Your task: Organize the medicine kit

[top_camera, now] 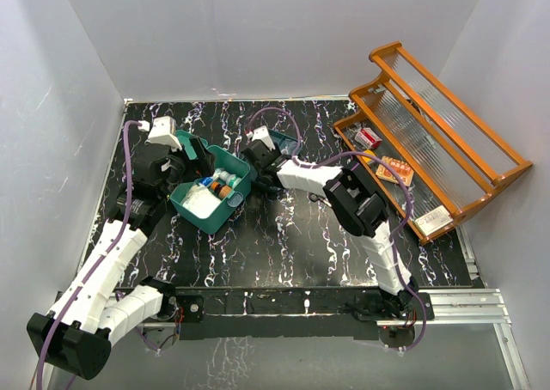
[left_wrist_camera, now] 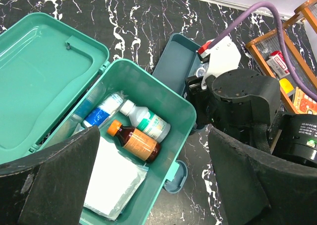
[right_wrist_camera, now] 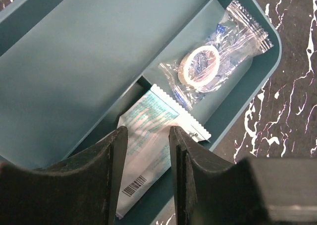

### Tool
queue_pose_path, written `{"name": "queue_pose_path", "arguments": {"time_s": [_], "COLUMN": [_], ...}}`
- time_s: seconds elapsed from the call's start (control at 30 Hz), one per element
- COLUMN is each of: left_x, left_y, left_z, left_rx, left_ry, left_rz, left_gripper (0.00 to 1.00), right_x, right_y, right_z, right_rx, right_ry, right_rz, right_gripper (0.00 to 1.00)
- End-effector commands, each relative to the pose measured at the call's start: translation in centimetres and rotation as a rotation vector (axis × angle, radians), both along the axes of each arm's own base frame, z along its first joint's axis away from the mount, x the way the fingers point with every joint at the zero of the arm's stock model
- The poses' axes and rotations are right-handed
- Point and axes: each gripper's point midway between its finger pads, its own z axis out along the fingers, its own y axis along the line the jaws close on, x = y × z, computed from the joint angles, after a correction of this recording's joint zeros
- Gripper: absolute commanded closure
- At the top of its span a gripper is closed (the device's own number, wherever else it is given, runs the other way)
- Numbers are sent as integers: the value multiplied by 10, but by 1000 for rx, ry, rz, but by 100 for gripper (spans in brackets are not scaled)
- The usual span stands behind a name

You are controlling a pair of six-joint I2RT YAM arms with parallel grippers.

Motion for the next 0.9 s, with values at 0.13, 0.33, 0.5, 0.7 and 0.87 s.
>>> {"name": "queue_pose_path", "arguments": {"time_s": [0.13,0.33,0.5,0.7,0.87], "left_x": [-2,-3,-3,-4,-3], "left_y": [4,4,5,5,5], "left_z": [5,6,7,7,10], "left_rx": [-3,-1,-1,0,-3], "left_ry": [-22,-23,-26,-25,-32], "left_rz": [14,15,15,17,15], "left_gripper": [11,10,10,10,10], "right_x": [-7,-13,-22,-4,8], "right_y": [-3,22,40,25,13], "right_z": [18,13,21,54,76], "right_rx": [161,405,517,481,456], "right_ry": [34,207,325,231,141], "right_rz": [-25,12,6,-74,-121], "right_gripper": [62,65,69,72,72]}}
